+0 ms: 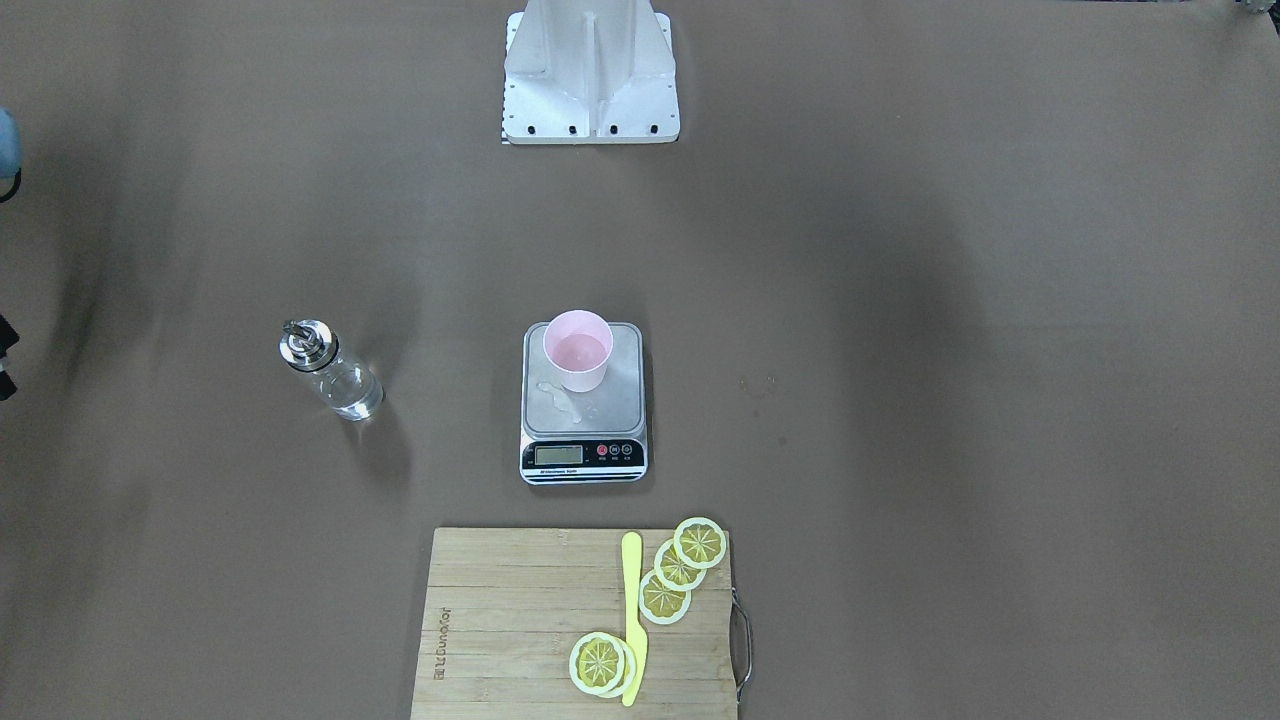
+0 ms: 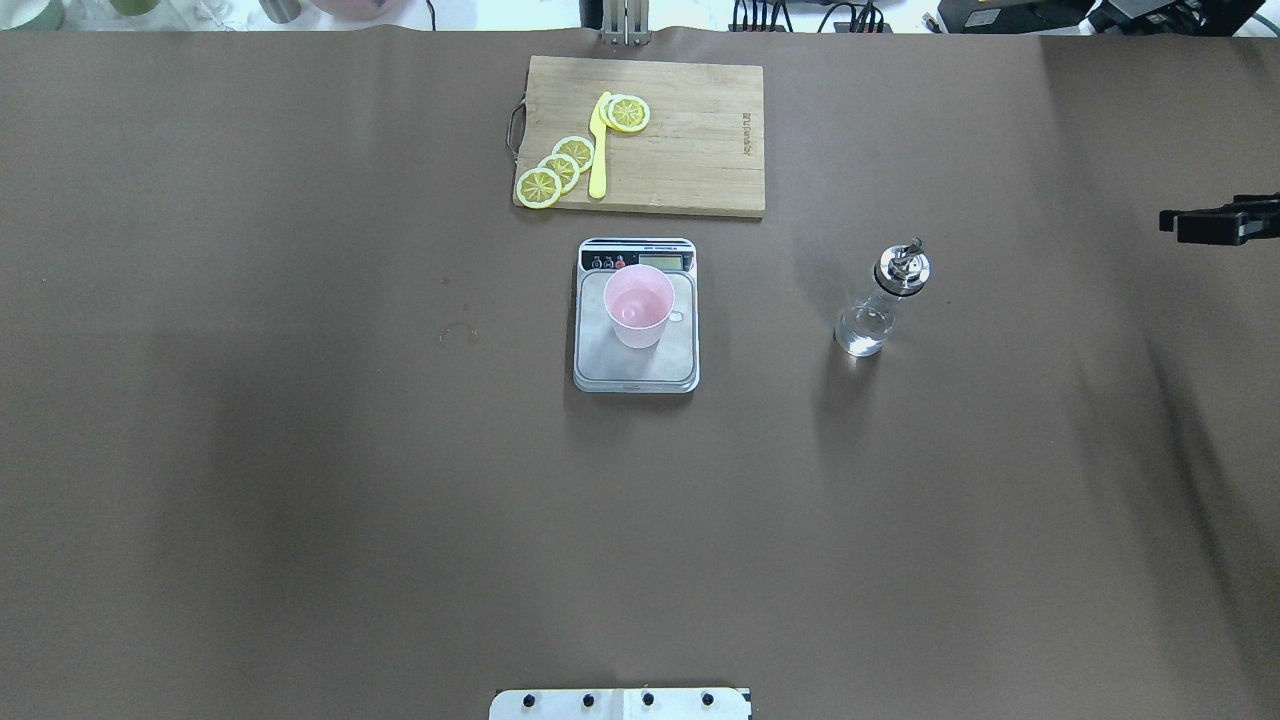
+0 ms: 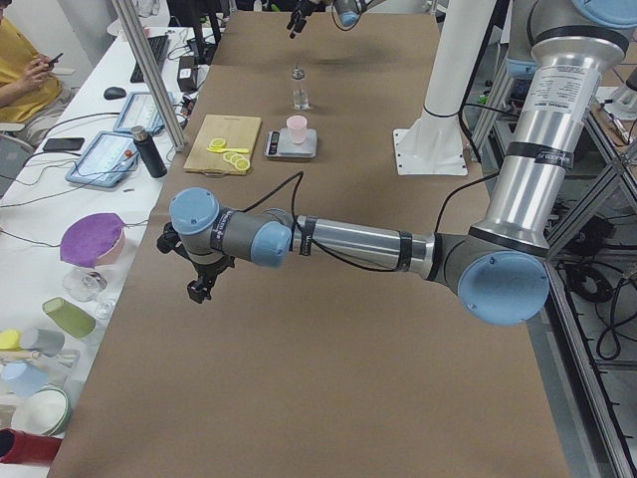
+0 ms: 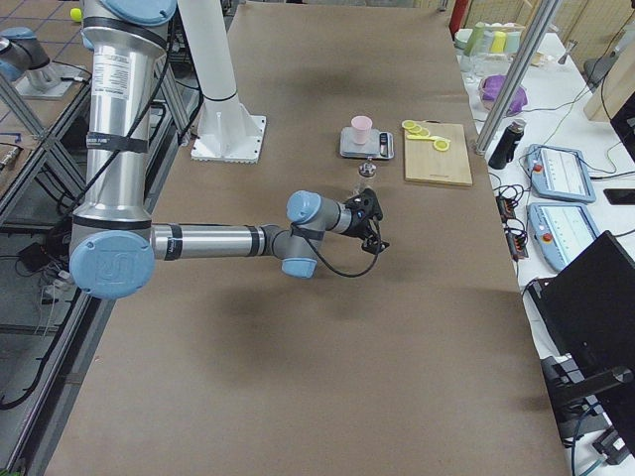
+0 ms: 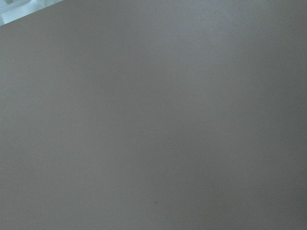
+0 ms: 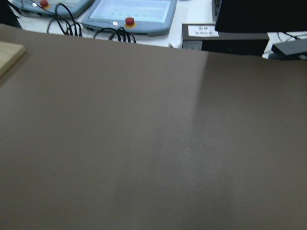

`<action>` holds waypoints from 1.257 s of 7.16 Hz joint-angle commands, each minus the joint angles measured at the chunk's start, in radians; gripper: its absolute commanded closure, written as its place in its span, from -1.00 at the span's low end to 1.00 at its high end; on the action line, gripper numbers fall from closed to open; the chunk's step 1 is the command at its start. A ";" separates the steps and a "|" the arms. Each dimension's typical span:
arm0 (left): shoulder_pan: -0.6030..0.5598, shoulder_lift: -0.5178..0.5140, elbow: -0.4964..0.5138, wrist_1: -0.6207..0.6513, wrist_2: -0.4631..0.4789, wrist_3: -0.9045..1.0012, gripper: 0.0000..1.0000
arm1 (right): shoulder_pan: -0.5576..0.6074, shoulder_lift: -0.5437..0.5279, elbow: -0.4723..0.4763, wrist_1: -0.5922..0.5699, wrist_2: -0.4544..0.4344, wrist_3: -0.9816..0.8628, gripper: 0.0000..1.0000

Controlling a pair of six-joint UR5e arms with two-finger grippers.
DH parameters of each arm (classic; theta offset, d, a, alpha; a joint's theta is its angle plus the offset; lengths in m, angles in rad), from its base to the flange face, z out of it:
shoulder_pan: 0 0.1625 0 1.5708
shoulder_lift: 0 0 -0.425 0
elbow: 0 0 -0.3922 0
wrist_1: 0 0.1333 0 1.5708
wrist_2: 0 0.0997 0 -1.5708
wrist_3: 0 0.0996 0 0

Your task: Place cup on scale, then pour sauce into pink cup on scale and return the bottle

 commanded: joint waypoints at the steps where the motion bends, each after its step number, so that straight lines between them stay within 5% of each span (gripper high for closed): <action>1: -0.017 -0.003 0.001 0.072 0.001 -0.005 -1.00 | 0.150 0.074 0.004 -0.420 0.225 -0.176 -1.00; 3: -0.059 0.008 0.003 0.082 0.008 -0.062 -1.00 | 0.248 0.122 0.011 -0.831 0.318 -0.496 -1.00; 5: -0.071 0.067 -0.012 0.088 0.008 -0.054 -1.00 | 0.266 0.166 0.011 -1.135 0.268 -0.661 -1.00; 9: -0.076 0.117 -0.026 0.075 0.022 -0.091 -0.99 | 0.263 0.133 0.022 -1.153 0.221 -0.746 -1.00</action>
